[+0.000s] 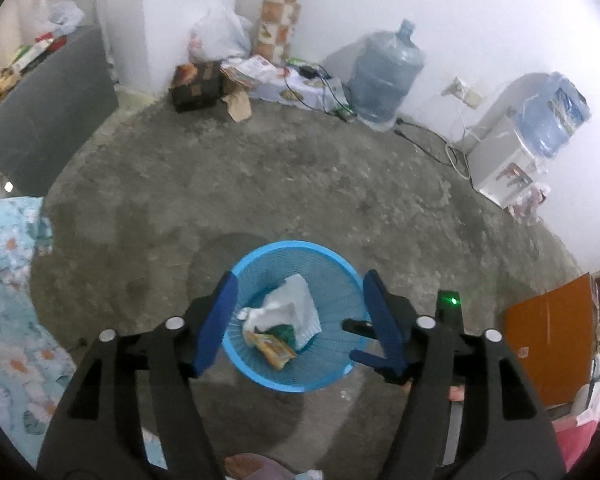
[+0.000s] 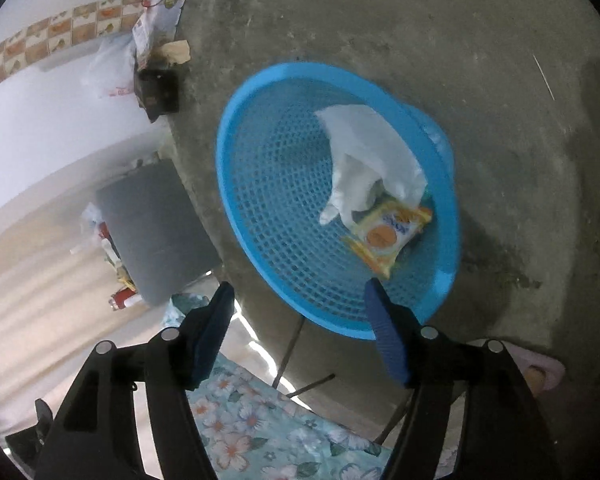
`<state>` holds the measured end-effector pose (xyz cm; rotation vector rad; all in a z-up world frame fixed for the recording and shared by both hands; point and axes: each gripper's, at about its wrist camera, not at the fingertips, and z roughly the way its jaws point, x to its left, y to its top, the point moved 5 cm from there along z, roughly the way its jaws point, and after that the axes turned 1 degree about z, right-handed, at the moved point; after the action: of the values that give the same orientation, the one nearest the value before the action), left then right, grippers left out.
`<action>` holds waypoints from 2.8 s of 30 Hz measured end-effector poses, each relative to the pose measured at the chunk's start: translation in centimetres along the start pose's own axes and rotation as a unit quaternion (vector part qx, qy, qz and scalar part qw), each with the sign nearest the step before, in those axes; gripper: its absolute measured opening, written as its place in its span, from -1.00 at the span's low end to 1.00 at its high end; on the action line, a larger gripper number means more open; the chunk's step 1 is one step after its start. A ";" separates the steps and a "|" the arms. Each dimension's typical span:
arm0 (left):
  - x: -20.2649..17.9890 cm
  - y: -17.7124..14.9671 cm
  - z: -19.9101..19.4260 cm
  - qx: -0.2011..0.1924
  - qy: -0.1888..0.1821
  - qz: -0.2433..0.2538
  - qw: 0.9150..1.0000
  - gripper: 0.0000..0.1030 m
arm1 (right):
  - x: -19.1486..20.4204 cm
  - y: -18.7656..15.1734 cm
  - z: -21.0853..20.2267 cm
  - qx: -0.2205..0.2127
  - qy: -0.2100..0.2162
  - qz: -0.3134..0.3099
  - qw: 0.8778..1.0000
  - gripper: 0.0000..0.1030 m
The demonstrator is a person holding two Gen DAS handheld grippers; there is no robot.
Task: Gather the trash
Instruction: 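Open both tools over the wastebasket to drop the tissues, then move both tools back over the bed toward the medicine box, then grasp the blue-and-white medicine box with the right tool while the left tool grasps the red-and-white strip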
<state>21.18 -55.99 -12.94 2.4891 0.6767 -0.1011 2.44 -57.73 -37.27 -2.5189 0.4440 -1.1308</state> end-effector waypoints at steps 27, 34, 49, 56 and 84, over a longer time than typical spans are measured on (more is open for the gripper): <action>5.5 -11.4 -37.9 -0.161 0.042 -0.079 0.983 0.61 | 14.0 -25.5 -12.0 -0.040 0.012 -0.400 0.915 0.48; 13.0 -18.6 -49.1 -0.235 0.133 -0.159 0.950 0.62 | 17.0 -32.6 -11.5 -0.010 0.010 -0.499 0.866 0.48; 25.0 -31.5 -55.1 -0.266 0.169 -0.318 0.894 0.63 | 22.1 -46.6 -4.7 0.091 0.005 -0.614 0.784 0.48; 28.3 -31.1 -51.1 -0.254 0.105 -0.347 0.897 0.63 | 23.8 -50.3 -0.4 0.137 -0.002 -0.633 0.762 0.48; 40.8 -26.9 -38.8 -0.117 0.048 -0.419 0.899 -0.54 | 28.0 -61.1 26.4 0.337 -0.176 -0.706 0.598 0.48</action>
<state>40.82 2.18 -1.99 1.8236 1.6558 -0.1987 48.84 -10.12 -9.21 -1.8780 -2.0051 -0.7361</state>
